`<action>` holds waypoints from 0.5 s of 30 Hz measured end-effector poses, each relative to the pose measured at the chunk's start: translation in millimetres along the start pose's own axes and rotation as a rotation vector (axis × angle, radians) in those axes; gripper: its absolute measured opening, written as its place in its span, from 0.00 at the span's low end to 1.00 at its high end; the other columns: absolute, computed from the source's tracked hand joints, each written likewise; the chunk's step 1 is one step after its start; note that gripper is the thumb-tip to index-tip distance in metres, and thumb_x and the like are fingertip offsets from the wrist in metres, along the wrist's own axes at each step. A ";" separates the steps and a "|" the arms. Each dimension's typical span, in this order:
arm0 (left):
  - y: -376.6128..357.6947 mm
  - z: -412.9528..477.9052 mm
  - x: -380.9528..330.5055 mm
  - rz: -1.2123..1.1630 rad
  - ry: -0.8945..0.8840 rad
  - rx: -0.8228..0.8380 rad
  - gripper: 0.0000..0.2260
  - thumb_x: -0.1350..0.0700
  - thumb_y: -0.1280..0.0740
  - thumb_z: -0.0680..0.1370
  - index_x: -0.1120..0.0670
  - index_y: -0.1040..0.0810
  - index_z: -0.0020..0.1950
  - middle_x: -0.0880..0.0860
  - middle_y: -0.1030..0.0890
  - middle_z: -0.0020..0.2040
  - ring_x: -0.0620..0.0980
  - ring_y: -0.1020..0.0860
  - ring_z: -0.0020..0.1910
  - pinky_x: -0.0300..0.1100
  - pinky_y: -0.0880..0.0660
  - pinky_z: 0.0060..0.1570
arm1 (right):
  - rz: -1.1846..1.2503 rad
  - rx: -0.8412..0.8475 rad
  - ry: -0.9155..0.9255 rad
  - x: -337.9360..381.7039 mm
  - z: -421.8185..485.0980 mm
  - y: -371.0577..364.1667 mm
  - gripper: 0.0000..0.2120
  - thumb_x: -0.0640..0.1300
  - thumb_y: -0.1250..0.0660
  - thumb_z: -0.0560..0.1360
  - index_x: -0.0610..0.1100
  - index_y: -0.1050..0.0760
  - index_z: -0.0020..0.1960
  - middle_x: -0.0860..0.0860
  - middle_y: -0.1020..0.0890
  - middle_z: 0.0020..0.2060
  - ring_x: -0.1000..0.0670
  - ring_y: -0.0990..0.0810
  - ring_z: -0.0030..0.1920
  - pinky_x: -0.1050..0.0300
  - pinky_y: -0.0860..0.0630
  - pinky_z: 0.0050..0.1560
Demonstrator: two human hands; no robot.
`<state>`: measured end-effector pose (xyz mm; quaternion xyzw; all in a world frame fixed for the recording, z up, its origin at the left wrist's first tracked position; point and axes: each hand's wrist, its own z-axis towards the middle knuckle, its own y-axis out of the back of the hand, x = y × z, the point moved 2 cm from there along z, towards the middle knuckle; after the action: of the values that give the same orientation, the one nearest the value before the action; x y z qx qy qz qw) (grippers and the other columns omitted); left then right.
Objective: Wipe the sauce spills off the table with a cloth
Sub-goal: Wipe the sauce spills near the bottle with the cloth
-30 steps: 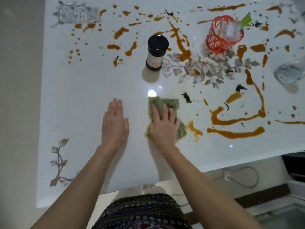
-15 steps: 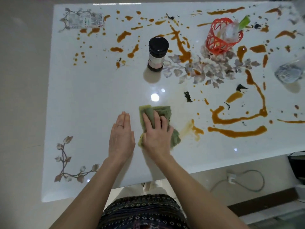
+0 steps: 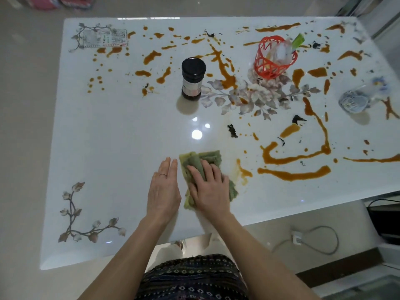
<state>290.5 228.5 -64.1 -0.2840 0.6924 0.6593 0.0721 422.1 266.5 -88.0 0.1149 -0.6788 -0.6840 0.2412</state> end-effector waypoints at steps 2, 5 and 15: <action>-0.9 -1.4 -7.2 0.012 -0.008 0.007 0.29 0.70 0.45 0.76 0.58 0.47 0.76 0.58 0.46 0.77 0.53 0.48 0.76 0.49 0.47 0.74 | -0.053 -0.011 0.051 -32.3 12.7 2.7 0.20 0.56 0.44 0.77 0.54 0.27 0.66 0.47 0.26 0.66 0.42 0.29 0.60 0.46 0.29 0.48; -2.7 -4.9 -8.7 0.056 0.012 0.009 0.30 0.70 0.46 0.76 0.58 0.49 0.77 0.57 0.48 0.77 0.54 0.48 0.76 0.49 0.46 0.74 | -0.072 -0.029 -0.122 -67.3 35.9 11.6 0.19 0.54 0.42 0.76 0.53 0.27 0.65 0.46 0.25 0.65 0.41 0.29 0.60 0.43 0.28 0.48; -19.5 -19.0 -42.4 0.098 0.123 0.037 0.30 0.67 0.47 0.78 0.57 0.56 0.77 0.57 0.55 0.78 0.53 0.53 0.77 0.46 0.49 0.75 | 0.051 0.063 0.335 -102.7 -16.4 14.8 0.20 0.51 0.43 0.77 0.58 0.33 0.69 0.51 0.32 0.71 0.43 0.32 0.66 0.41 0.29 0.55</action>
<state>340.4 223.6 -58.7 -0.2885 0.7205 0.6306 0.0024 520.7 302.6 -91.8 0.2177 -0.6530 -0.6272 0.3645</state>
